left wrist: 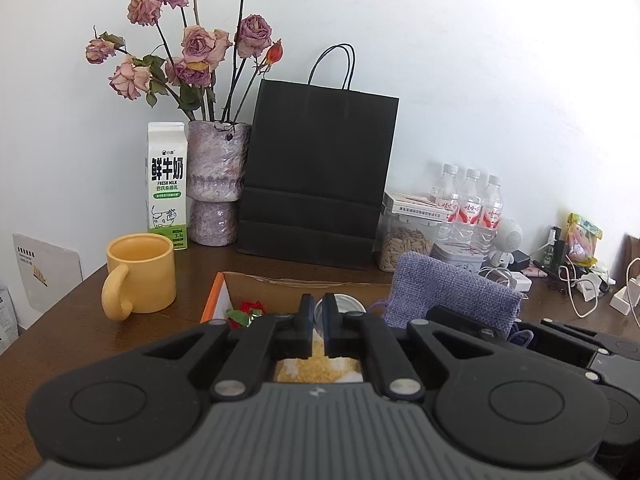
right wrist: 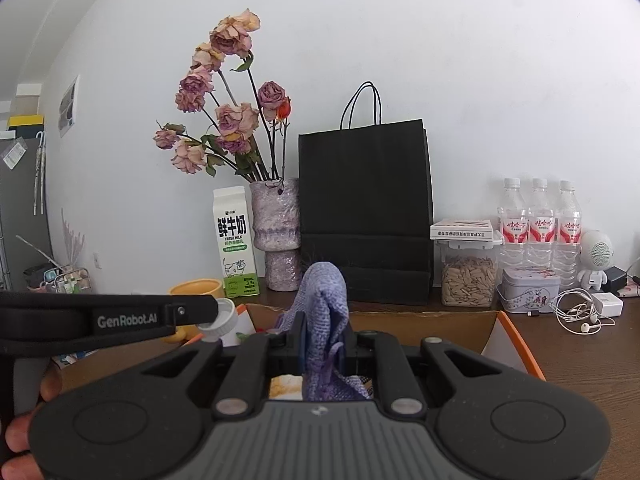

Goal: Organize objects
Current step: 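Carry pouch and cap over the box while the left tool opens to drop the cap, then lay the purple pouch in the box and open the right tool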

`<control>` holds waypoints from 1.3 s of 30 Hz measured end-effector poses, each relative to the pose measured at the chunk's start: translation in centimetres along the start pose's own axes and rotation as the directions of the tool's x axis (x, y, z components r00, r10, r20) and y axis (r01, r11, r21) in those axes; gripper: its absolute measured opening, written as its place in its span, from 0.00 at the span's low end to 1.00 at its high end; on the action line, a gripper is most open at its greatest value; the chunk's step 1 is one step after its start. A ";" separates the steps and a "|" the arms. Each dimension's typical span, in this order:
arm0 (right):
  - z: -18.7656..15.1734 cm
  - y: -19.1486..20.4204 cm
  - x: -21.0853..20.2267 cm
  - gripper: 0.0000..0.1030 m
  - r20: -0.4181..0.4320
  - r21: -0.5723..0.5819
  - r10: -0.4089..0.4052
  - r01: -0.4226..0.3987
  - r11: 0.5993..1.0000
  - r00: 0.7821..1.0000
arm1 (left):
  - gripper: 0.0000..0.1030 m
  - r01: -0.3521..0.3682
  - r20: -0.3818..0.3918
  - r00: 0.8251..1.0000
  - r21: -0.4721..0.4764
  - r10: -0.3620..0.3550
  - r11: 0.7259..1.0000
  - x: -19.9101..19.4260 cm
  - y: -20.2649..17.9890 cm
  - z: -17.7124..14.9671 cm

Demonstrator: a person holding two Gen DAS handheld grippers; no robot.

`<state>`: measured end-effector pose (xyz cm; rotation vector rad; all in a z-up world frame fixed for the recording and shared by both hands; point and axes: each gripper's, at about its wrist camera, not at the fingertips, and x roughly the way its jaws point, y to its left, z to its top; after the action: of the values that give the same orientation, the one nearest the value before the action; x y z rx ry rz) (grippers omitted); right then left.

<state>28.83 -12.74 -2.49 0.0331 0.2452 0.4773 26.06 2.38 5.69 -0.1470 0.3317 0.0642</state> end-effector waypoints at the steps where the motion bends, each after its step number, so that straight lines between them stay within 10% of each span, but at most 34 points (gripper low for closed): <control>1: 0.0 -0.1 0.5 0.12 -0.002 0.002 -0.001 0.001 1.000 1.000 | 0.05 -0.004 0.000 1.000 -0.006 0.004 1.000 0.5 0.0 0.1; 13: -0.7 -1.5 3.5 0.14 -0.051 0.021 -0.032 0.033 0.999 0.998 | 0.05 -0.055 -0.021 0.998 -0.037 0.054 0.998 3.3 1.0 -0.3; 18: -1.1 -1.3 3.1 0.39 -0.066 -0.023 -0.077 0.075 0.997 0.995 | 0.08 -0.048 -0.008 0.999 -0.046 0.048 0.998 3.1 1.3 -0.8; 24: -1.2 -1.8 2.5 0.97 -0.053 -0.038 -0.133 0.131 0.991 0.990 | 0.69 -0.075 -0.012 0.997 -0.060 0.075 0.995 3.1 1.8 -1.2; 27: -1.3 -1.8 2.3 1.00 -0.044 -0.044 -0.152 0.150 0.988 0.987 | 1.00 -0.082 0.030 0.996 -0.063 0.084 0.995 2.4 1.8 -1.2; 39: -1.6 -1.7 1.7 1.00 -0.047 -0.049 -0.158 0.156 0.987 0.986 | 1.00 -0.070 0.056 0.996 -0.058 0.073 0.996 1.7 1.6 -1.7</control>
<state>30.66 -13.49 -4.54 -0.0424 0.2840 0.3270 26.96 3.73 3.37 -0.1885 0.2774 0.1482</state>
